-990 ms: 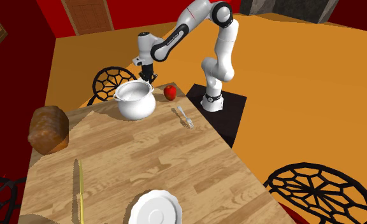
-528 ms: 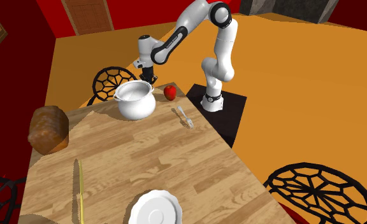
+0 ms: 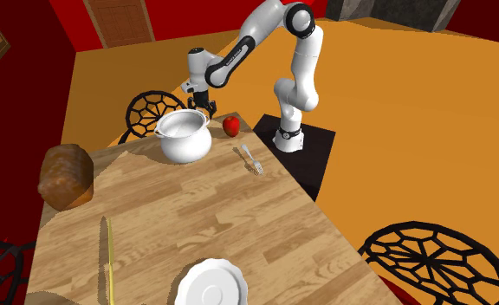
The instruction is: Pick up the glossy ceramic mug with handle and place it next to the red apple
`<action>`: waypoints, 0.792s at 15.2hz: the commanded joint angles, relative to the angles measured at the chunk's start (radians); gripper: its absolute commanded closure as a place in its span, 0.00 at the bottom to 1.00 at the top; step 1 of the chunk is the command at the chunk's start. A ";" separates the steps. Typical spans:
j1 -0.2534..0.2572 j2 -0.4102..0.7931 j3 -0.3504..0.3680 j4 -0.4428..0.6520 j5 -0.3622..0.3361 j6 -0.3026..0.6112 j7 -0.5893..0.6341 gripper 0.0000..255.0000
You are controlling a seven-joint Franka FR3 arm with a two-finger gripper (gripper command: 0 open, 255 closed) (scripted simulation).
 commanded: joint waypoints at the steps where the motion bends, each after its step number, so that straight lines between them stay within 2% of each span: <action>1: 0.000 0.000 0.000 0.000 0.000 0.000 0.000 0.00; 5: -0.016 -0.095 0.032 0.057 -0.049 -0.143 0.040 0.00; 12: -0.017 -0.095 0.033 0.057 -0.049 -0.143 0.040 0.00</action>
